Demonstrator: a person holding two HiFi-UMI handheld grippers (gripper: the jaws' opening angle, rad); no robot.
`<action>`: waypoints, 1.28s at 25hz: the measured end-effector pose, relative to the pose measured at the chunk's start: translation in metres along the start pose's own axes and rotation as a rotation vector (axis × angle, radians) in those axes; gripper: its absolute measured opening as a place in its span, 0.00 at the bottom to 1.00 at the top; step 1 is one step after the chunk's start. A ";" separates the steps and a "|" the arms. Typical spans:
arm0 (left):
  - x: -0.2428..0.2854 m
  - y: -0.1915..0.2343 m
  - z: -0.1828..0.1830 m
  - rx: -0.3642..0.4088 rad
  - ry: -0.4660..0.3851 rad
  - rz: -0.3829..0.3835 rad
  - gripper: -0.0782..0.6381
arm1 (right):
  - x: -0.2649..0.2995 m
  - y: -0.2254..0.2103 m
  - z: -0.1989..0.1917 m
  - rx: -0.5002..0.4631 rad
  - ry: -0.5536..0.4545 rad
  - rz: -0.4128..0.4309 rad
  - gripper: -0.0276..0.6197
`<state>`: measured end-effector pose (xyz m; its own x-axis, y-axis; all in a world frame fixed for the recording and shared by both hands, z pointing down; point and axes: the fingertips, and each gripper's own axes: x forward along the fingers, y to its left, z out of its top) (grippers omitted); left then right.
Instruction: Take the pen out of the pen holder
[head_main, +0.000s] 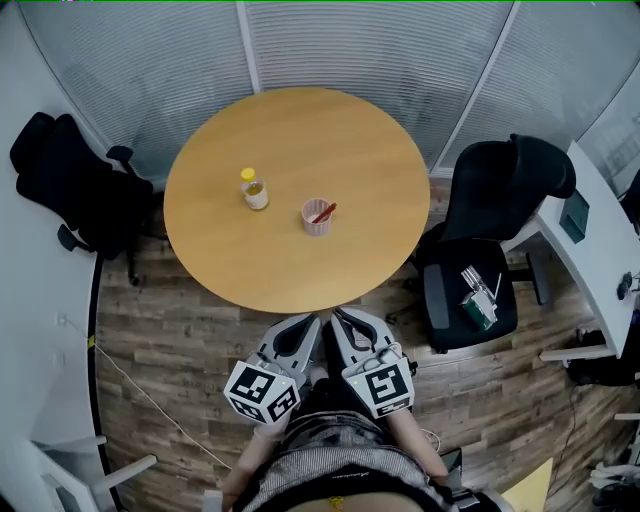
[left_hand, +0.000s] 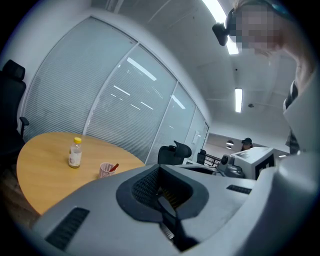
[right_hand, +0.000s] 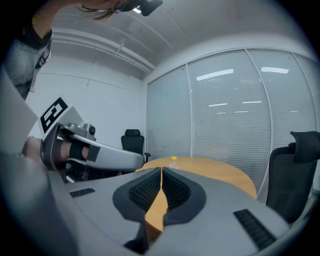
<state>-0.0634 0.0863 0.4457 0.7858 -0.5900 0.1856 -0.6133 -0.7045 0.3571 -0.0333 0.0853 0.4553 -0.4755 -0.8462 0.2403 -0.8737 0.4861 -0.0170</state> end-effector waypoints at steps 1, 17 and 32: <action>0.005 0.006 0.004 0.001 -0.003 0.006 0.12 | 0.008 -0.005 0.001 -0.008 0.000 0.006 0.08; 0.093 0.085 0.062 0.005 -0.002 0.067 0.12 | 0.111 -0.075 0.040 -0.068 0.000 0.104 0.08; 0.163 0.120 0.090 0.015 -0.038 0.157 0.12 | 0.164 -0.141 0.052 -0.071 -0.002 0.198 0.08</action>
<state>-0.0163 -0.1296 0.4362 0.6764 -0.7080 0.2032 -0.7301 -0.6079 0.3123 0.0062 -0.1332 0.4464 -0.6374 -0.7330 0.2375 -0.7538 0.6571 0.0048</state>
